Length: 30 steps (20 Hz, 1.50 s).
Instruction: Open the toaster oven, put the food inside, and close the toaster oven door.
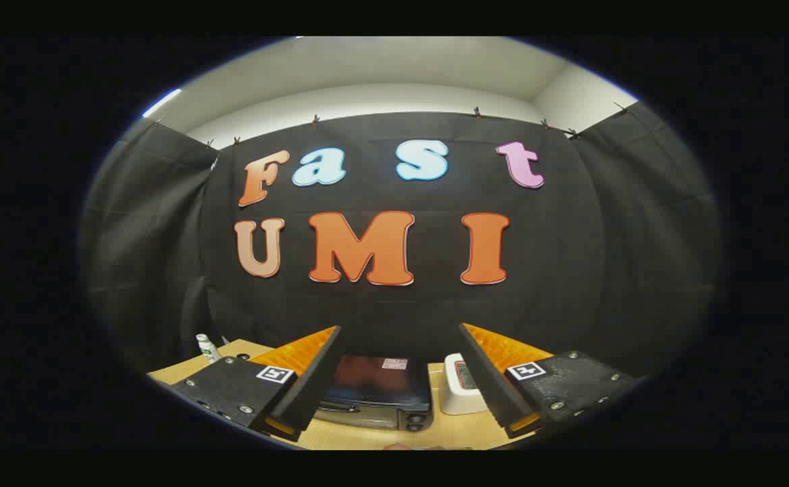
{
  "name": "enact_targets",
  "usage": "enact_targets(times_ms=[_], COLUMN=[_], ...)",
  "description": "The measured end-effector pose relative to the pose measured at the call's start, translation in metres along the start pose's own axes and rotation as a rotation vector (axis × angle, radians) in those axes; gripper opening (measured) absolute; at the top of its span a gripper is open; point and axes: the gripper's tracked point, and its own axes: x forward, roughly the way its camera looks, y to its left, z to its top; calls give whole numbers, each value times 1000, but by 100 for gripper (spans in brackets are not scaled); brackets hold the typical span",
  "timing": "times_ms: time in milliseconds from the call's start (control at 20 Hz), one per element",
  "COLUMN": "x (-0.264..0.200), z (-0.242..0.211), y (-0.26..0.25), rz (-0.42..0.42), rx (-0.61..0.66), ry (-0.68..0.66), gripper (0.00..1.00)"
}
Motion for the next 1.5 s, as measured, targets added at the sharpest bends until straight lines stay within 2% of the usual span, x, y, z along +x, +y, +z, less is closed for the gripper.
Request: enact_targets(times_ms=[350, 600, 750, 900, 1250, 1400, 1500], x=[13, 27, 42, 48, 57, 56, 55], z=[-45, -109, -148, -183, -222, -221, -223], y=[31, 67, 76, 95, 109, 109, 109], rz=[41, 99, 76, 89, 82, 78, 66], rx=[32, 49, 35, 33, 4, -41, -27], ry=[80, 212, 271, 347, 420, 395, 387], gripper=[99, 99, 99, 99, 99, 99, 99])
